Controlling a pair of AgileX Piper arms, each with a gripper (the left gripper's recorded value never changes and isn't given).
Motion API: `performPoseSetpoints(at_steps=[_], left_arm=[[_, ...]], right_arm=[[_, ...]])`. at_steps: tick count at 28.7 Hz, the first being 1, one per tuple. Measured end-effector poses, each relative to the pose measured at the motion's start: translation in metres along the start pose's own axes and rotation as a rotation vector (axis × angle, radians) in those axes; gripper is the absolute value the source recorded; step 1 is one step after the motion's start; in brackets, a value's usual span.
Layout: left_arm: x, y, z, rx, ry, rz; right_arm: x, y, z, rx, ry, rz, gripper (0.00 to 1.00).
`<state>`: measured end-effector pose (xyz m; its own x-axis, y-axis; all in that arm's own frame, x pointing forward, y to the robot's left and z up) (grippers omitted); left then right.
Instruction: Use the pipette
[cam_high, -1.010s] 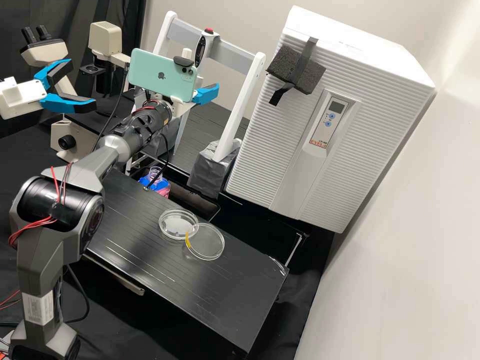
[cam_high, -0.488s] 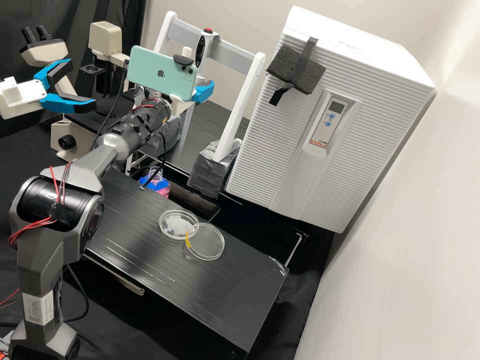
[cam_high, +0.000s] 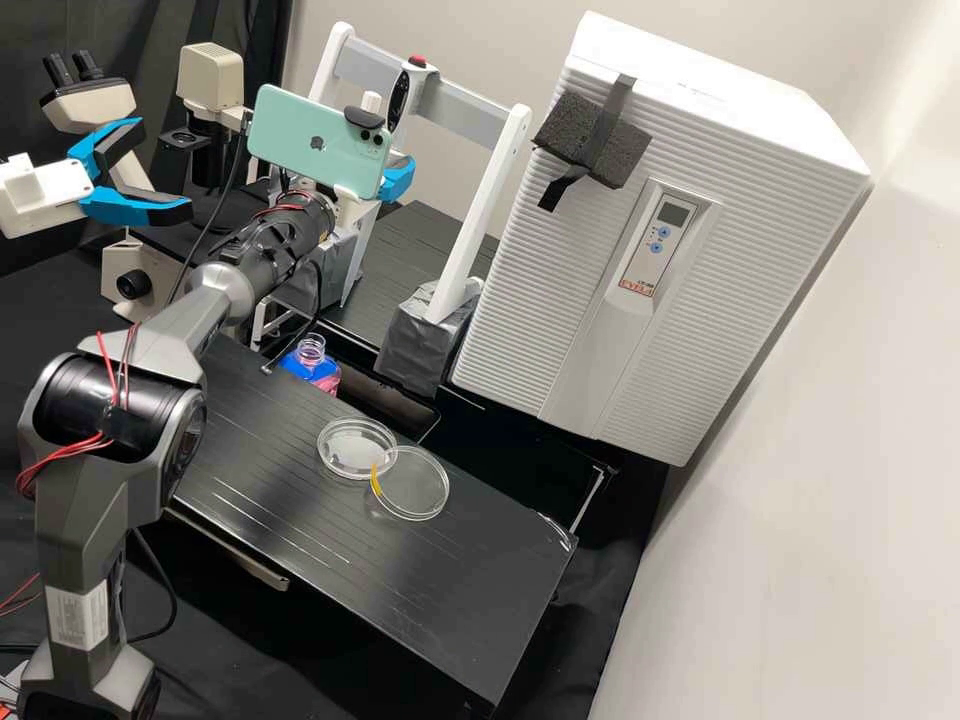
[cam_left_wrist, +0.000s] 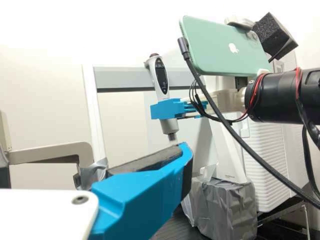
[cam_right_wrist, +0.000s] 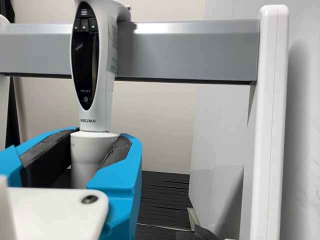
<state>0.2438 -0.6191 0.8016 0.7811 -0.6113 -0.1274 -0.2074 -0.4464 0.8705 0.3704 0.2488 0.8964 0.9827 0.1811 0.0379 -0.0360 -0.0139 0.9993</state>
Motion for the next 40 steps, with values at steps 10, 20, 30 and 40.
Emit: performPoseSetpoints(at_steps=[10,20,30,40], left_arm=[[-0.0002,0.0,-0.002,0.002,0.007,0.001],[-0.0002,0.0,-0.002,0.001,0.007,0.001],[0.0005,-0.002,-0.003,-0.006,0.009,-0.006],[0.0103,-0.026,-0.008,-0.015,0.022,-0.078]], right_arm=[[0.0,0.0,0.0,0.003,0.0,0.0,0.0],[0.001,0.007,-0.007,0.009,0.019,0.01,0.0],[-0.017,0.02,-0.012,0.059,0.05,0.088,0.0],[-0.053,0.006,-0.007,0.068,0.083,0.145,0.0]])
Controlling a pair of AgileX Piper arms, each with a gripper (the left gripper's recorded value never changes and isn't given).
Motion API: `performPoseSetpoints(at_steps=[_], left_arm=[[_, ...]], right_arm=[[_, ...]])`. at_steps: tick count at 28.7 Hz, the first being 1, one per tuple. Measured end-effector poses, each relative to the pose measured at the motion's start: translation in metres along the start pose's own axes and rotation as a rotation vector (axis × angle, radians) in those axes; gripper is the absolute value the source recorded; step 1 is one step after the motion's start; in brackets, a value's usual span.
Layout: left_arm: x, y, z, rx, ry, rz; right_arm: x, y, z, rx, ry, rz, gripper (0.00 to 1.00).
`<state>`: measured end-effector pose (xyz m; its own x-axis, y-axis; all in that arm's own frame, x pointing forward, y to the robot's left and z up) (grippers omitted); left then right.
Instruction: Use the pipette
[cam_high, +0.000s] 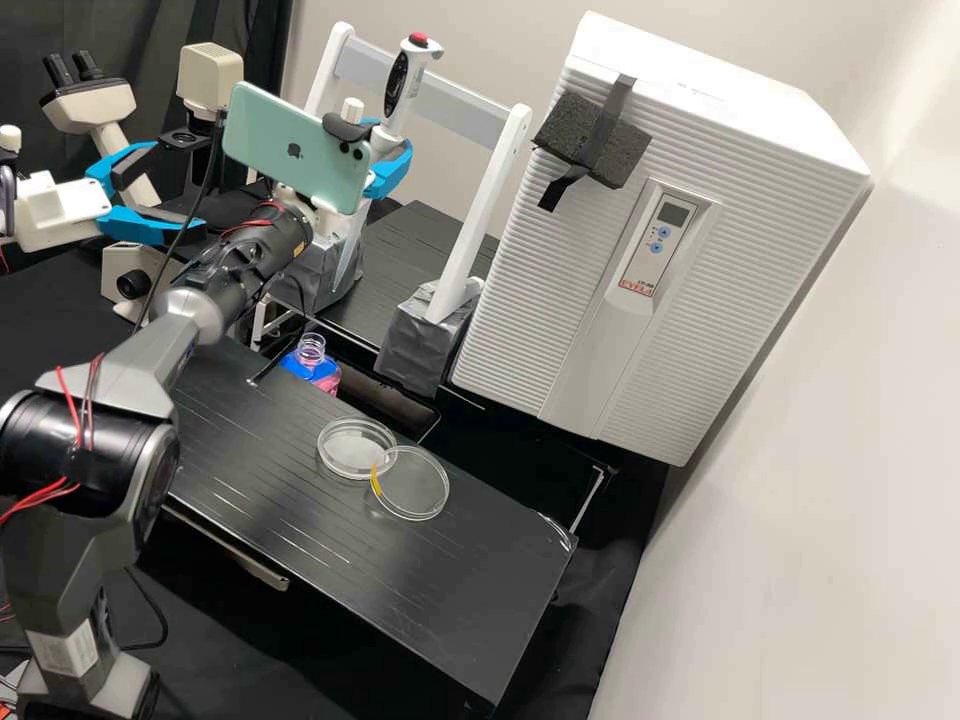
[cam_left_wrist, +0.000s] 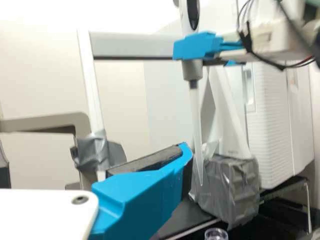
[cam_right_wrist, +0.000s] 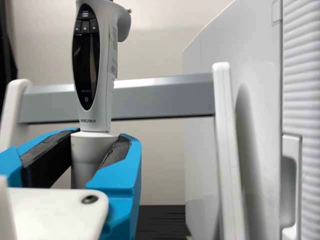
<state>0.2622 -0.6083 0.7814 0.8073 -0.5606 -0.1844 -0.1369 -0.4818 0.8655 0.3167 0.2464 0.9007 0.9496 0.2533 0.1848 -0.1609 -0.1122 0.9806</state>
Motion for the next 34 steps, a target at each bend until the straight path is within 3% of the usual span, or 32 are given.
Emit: performPoseSetpoints(at_steps=[7,14,17,23,34], left_arm=[[0.0079,-0.025,-0.006,-0.008,0.016,-0.082],[0.0121,-0.041,-0.006,-0.015,0.019,-0.147],[0.0121,-0.045,-0.007,-0.033,0.026,-0.171],[0.0111,-0.047,-0.007,-0.038,0.028,-0.176],[0.0113,-0.047,-0.003,-0.041,0.016,-0.178]], right_arm=[[-0.026,-0.014,0.007,0.001,0.007,0.001,0.0],[-0.039,-0.029,0.011,-0.009,0.017,0.001,0.0],[-0.043,-0.034,0.011,-0.019,0.025,0.008,0.0],[-0.042,-0.041,0.016,-0.035,0.029,0.063,0.0],[-0.046,-0.056,0.032,-0.089,0.001,0.034,0.0]])
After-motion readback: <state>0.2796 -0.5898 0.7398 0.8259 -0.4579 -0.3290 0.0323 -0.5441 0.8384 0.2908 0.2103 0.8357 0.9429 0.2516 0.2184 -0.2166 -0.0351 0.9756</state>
